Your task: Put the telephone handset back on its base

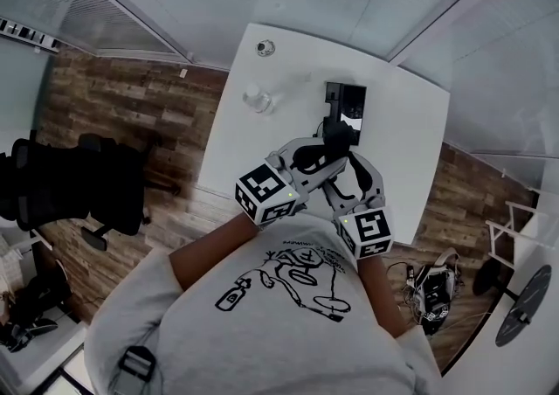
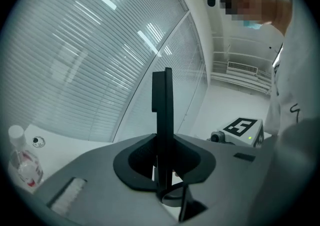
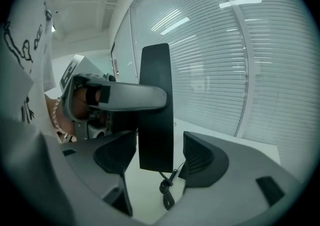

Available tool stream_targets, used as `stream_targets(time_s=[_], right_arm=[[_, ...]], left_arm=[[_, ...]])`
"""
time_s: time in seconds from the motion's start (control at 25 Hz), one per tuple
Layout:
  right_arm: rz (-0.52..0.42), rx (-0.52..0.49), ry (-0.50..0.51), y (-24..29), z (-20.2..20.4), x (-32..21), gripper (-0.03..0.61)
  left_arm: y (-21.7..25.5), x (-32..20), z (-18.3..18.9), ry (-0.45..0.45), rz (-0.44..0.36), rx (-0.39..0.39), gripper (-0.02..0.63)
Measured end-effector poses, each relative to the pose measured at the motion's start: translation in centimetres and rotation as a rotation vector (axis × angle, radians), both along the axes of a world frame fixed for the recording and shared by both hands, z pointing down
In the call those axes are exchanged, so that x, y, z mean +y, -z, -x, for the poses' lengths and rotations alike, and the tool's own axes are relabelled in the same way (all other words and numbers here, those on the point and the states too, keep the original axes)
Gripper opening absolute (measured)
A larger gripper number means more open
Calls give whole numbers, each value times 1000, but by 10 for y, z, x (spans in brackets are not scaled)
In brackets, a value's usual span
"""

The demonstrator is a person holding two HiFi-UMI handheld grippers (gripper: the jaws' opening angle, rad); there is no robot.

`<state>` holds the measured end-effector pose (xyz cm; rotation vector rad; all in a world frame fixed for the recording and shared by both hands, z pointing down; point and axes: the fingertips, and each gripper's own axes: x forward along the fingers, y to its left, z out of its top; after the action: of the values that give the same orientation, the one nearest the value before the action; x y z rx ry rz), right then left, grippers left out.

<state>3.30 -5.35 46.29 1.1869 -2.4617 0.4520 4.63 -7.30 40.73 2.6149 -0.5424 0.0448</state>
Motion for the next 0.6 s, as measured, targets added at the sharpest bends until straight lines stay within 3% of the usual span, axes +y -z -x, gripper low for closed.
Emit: stream_targets(time_s=[0.4, 0.6], right_arm=[[76, 42, -53, -39, -9, -5, 213], [133, 40, -94, -58, -12, -11, 212]], left_arm=[[-39, -5, -17, -59, 88, -14, 74], [-59, -13, -20, -74, 60, -77, 85]])
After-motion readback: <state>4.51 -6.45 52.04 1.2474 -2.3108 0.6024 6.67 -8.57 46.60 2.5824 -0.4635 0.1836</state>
